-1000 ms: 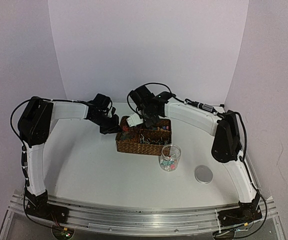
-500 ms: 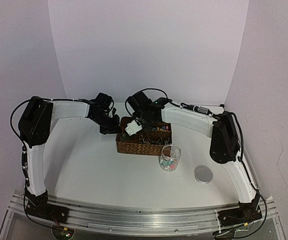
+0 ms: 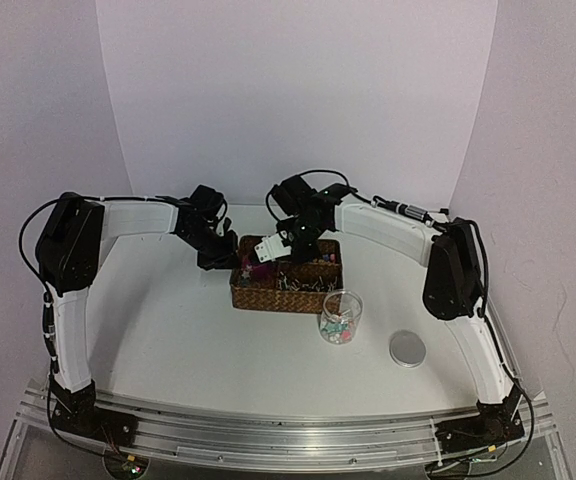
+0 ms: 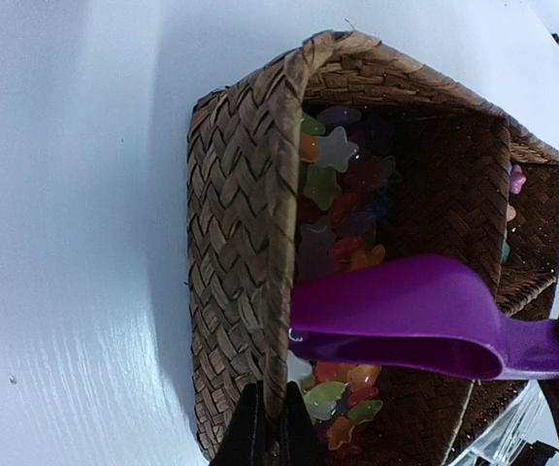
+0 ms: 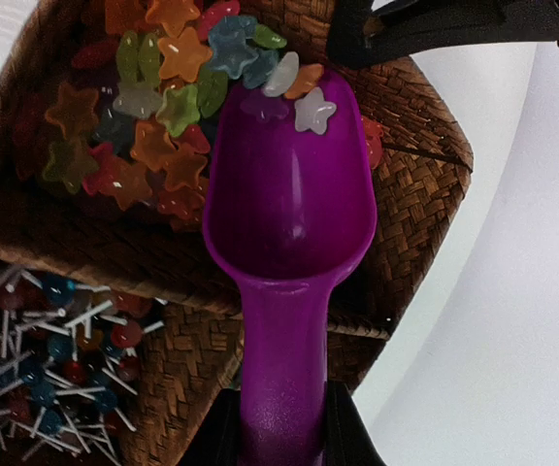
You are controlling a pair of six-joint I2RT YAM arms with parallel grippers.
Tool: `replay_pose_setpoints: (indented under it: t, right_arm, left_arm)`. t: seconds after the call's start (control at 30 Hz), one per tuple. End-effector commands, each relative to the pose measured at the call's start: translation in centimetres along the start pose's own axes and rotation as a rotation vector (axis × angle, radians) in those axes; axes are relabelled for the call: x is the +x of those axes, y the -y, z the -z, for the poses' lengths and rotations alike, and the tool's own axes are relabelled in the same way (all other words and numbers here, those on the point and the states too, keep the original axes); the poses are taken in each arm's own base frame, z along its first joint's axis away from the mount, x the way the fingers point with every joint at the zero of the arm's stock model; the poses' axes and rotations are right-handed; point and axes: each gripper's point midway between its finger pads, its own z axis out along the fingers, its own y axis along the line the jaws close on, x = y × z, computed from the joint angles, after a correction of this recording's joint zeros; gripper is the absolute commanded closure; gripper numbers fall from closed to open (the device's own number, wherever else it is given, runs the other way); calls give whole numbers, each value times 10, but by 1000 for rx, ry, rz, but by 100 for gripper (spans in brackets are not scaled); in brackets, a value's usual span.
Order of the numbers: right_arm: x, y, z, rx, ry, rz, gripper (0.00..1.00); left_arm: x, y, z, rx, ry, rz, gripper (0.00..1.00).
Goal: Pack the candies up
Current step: Scoop the fake candies from the storage box.
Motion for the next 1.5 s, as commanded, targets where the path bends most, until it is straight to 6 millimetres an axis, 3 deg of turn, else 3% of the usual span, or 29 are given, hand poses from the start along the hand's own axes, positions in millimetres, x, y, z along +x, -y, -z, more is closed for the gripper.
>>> replay_pose_setpoints:
  t: [0.0,0.27,0.43,0.73,0.97,1.3,1.47]
  right_arm:
    - [-61,-54,50,-264,317,-66,100]
    - [-71,-47,69,-293,423,-171,100]
    - [-50,-37,82,-350,518,-367,100]
    - [-25,-42,77,-433,532,-548,100]
    - [-8,-42,82,-422,503,-569,100]
    - [2,-18,96,-337,505,-570,100]
    - [-7,-19,79,-310,430,-508,100]
  left_arm:
    - [-1,11,12,35,-15,16,100]
    - [-1,9,12,31,-11,26,100]
    - [-2,5,13,30,-9,35,100]
    - [-2,5,12,33,-12,37,100]
    - [-2,4,12,31,-11,39,100]
    - [0,1,10,28,-18,49,100]
    - [2,-2,4,33,-24,58,100]
